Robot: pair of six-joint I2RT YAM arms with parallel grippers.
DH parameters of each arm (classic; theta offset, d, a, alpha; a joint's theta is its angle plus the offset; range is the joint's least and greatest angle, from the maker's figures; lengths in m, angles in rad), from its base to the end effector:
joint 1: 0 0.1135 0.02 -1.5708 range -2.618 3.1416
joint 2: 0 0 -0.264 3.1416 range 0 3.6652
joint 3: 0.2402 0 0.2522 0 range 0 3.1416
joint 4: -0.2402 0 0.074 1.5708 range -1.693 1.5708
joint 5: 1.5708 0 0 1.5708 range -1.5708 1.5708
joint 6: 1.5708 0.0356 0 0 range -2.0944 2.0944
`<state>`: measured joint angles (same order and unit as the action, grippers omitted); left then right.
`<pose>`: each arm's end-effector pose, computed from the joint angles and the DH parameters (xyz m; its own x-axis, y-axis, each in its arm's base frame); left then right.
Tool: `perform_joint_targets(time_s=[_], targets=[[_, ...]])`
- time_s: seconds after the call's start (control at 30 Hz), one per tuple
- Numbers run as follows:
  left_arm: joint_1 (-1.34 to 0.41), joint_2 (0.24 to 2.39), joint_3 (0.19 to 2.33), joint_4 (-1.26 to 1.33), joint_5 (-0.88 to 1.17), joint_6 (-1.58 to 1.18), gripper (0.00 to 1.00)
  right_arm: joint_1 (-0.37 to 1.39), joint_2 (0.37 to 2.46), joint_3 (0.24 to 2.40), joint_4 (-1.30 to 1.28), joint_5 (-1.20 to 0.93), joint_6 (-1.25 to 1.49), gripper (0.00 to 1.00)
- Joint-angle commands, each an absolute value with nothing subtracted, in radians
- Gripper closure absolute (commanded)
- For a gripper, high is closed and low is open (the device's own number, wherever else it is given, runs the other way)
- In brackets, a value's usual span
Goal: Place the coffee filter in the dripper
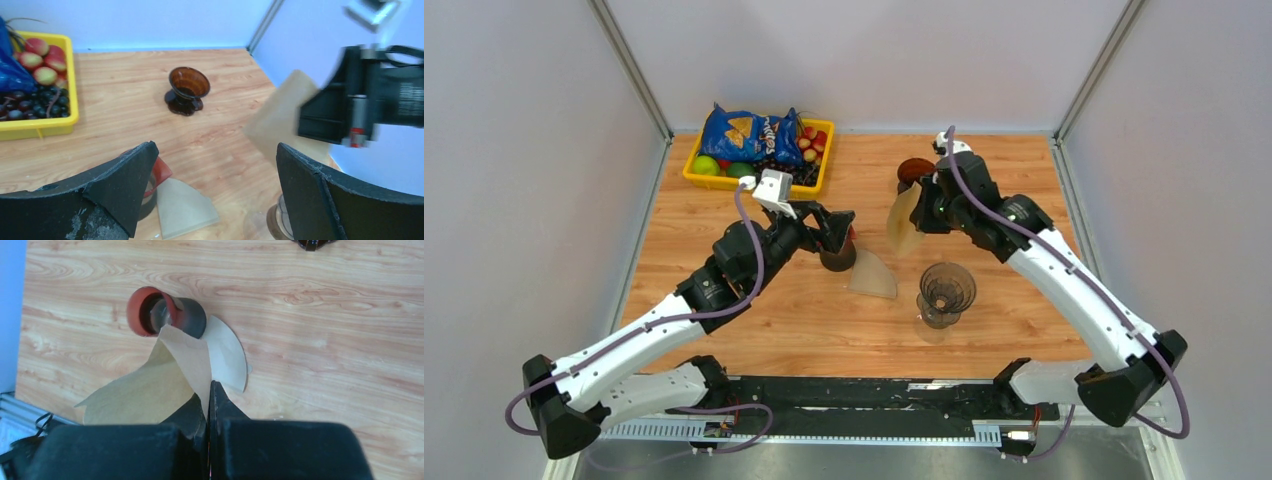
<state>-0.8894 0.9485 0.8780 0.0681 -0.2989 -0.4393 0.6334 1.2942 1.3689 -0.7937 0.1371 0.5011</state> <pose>0.1484 -0.1664 0.3703 -0.2382 -0.3516 -0.9054 0.5033 0.7526 -0.4247 0.2204 0.1558 0.3736 -0.7074 0.0709 -0.7032 -0.1865 0.9410 0.2825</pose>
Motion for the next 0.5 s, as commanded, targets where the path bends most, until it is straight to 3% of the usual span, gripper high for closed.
perform_joint_targets(time_s=[0.0, 0.2, 0.47], targets=[[-0.889, 0.945, 0.854, 0.140, -0.380, -0.394, 0.00, 0.627, 1.200, 1.531, -1.073, 0.050, 0.446, 1.00], [-0.879, 1.022, 0.875, 0.137, -0.387, -0.390, 0.00, 0.624, 1.184, 1.620, -1.400, 0.017, 0.434, 0.98], [-0.843, 1.079, 0.891, 0.117, -0.328, -0.422, 0.00, 0.622, 1.105, 1.548, -1.410, -0.074, 0.439, 1.00]])
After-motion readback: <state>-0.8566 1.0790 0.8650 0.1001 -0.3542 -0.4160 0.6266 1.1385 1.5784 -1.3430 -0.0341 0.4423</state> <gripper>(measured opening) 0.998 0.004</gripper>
